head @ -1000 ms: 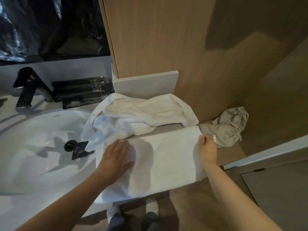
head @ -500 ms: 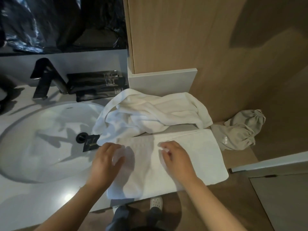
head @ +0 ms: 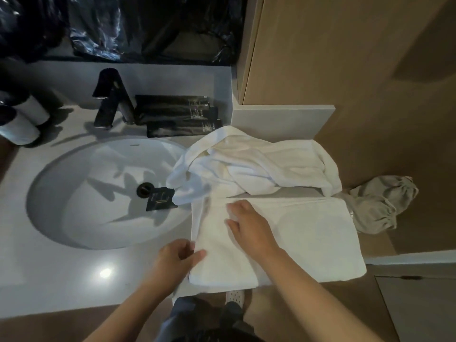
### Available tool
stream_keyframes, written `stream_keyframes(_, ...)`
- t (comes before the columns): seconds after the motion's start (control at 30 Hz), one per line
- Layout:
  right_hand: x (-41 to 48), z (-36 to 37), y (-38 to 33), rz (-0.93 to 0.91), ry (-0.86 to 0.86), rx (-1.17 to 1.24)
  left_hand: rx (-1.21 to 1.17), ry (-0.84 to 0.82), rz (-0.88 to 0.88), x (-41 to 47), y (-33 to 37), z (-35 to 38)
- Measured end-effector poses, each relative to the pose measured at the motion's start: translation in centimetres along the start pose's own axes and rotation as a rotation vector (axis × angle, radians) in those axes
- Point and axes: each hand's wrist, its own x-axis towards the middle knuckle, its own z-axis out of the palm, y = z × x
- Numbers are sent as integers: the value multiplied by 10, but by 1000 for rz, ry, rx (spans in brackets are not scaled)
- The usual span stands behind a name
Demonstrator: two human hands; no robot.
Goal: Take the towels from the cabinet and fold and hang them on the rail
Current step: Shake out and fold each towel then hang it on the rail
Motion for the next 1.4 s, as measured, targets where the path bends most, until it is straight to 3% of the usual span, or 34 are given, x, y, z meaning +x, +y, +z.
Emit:
stream_keyframes(0.17,16,-7,-2,85,-10,-27,-63,-69,-5,2,4,-1)
stream_keyframes(0.37,28,-19,-3,159,104,180,-70,-128,48,2,1,-5)
stream_keyframes(0.63,35,8,-6,239,144,92,-50,-129,13,-8,-3,-2)
stream_keyframes(0.77,31,15,-3,137,215,8,-25,-66,9,-12,-2,2)
stream_keyframes(1.0,30,15,0,24,187,-2,82,-51,57,-5,-2,-2)
stream_keyframes(1.23,31,9,-6,-55,0,-123,54,-17,3,5,11,1)
stream_keyframes(1.4,26,-10,-3,-135,-81,-31,-69,-97,-69,1,10,2)
